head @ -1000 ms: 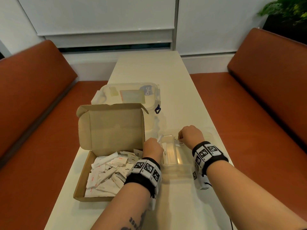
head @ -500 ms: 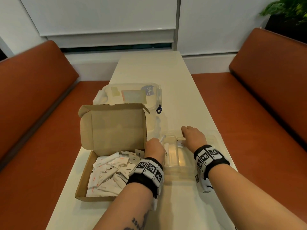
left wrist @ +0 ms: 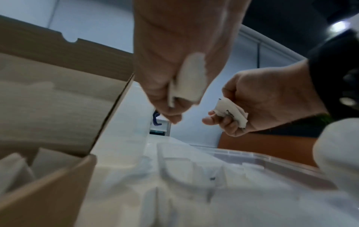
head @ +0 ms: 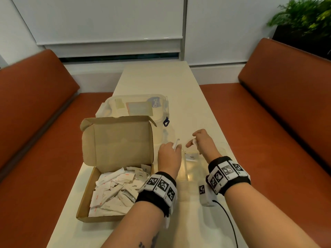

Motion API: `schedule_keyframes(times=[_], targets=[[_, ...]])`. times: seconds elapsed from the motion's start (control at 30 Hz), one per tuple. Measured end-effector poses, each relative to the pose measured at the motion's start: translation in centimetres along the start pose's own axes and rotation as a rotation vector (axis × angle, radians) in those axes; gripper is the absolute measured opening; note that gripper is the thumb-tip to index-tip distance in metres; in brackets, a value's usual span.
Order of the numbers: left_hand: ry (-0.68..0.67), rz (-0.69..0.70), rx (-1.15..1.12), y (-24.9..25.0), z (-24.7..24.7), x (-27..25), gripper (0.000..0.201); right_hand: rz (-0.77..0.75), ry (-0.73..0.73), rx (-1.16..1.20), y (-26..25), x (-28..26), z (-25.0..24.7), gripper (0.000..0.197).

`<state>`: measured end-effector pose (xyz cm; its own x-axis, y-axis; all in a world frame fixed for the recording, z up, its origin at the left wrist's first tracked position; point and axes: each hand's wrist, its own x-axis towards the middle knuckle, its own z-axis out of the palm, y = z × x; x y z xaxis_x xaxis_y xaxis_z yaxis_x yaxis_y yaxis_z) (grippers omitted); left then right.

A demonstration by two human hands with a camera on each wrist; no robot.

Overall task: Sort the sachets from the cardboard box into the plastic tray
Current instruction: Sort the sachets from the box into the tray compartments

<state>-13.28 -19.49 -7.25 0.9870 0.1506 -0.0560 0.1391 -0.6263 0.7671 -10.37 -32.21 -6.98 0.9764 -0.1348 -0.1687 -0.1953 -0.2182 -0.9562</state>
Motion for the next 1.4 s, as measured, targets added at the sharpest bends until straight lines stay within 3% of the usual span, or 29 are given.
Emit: schedule_keyframes(times=[0.13,0.23,0.67,0.83,1.03,1.17,1.27,1.4], targets=[[-0.135,-0.154,-0.503,1.2,-0.1,0.0,0.035,0.028,-0.015,0.033,-0.6,-0.5,0.6,0.036],[-0.158,-0.177,-0.618,0.8,0.0,-0.2,0.013,-0.009,-0.049,0.085,-0.1,-1.1,0.5,0.039],[0.021,-0.139,-0.595,-1.0,0.5,0.6,0.003,0.002,-0.13,0.14,1.6,-2.8,-0.9,0.018],[-0.008,-0.138,-0.556,-1.3,0.8,0.8,0.008,0.011,-0.067,0.151,1.6,-2.3,-0.8,0.012],[0.156,-0.128,-0.415,-2.2,0.5,1.1,0.011,-0.012,0.017,0.107,1.6,-1.6,-1.6,0.009],[0.032,-0.057,-0.314,-1.9,0.5,1.2,0.028,-0.033,-0.03,0.052,1.4,-1.5,-1.9,0.012],[-0.051,-0.106,-0.377,-1.3,0.6,1.2,0.015,-0.008,-0.015,0.129,1.0,-1.3,-1.7,0.006],[-0.118,-0.1,-0.414,-1.0,0.9,0.9,0.02,0.068,-0.041,0.301,1.0,-1.5,-1.2,0.006]])
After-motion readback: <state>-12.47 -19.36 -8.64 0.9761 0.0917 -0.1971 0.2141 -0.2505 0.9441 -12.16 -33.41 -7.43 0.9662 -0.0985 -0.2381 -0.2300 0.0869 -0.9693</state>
